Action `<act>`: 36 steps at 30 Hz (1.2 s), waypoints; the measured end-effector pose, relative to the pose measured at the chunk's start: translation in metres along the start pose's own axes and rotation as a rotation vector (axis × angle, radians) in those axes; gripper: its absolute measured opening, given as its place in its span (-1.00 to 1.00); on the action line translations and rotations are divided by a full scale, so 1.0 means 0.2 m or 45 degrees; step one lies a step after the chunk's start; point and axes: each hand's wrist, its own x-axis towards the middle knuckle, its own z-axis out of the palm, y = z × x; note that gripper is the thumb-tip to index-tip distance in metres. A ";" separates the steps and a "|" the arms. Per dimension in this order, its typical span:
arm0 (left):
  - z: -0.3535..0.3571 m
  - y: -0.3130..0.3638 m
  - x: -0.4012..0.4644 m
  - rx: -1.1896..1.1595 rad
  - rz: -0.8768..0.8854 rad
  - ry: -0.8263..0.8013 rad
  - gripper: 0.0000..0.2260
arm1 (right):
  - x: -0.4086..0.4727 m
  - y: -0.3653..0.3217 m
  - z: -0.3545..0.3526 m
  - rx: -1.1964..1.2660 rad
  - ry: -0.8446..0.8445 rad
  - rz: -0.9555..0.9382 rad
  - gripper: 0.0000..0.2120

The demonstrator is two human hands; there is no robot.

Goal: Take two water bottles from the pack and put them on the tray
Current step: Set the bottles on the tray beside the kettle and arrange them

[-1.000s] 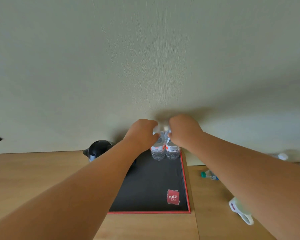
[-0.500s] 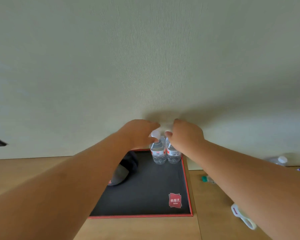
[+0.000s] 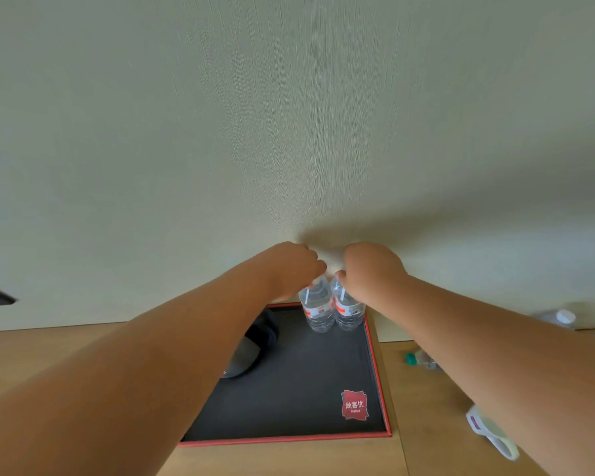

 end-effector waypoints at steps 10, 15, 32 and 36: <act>0.06 0.08 -0.01 -0.294 -0.340 0.026 -0.71 | 0.02 0.03 -0.04 -0.238 -0.146 -0.289 -0.81; 0.06 0.14 0.00 -0.566 -0.514 0.028 -0.67 | 0.00 0.02 -0.04 -0.220 -0.151 -0.295 -0.89; 0.11 0.20 -0.03 -0.850 -0.655 0.034 -0.70 | -0.03 0.06 0.11 0.115 -0.005 -0.228 -0.85; 0.09 0.18 -0.04 -0.862 -0.590 0.038 -0.72 | -0.03 0.11 0.09 0.054 0.071 -0.255 -0.93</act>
